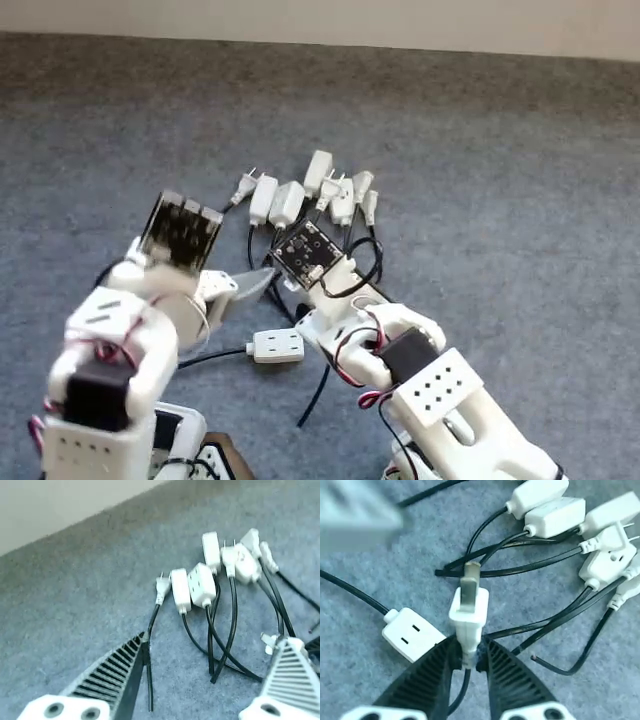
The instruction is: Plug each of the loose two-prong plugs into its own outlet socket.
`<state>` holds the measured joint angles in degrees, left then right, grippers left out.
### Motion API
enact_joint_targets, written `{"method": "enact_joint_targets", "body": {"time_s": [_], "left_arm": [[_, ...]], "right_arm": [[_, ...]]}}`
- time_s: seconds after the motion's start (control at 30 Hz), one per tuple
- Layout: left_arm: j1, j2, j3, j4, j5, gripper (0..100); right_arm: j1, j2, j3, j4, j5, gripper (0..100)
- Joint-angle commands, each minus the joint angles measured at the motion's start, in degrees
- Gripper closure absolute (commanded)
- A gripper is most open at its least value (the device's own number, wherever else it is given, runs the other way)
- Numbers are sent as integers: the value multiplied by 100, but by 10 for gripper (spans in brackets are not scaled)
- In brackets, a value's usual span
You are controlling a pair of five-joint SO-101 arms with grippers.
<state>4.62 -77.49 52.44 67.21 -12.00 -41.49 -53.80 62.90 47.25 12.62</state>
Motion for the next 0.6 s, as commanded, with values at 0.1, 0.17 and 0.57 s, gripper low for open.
{"method": "enact_joint_targets", "body": {"time_s": [0.1,0.17,0.57], "left_arm": [[40,-1508,1921,-756,141,620],[40,-1525,2123,-888,158,620],[13,-1569,2554,-1530,264,621]], "right_arm": [[-532,13,-66,-145,-176,991],[-690,22,-66,-127,-167,991],[-796,48,-66,31,-158,991]]}}
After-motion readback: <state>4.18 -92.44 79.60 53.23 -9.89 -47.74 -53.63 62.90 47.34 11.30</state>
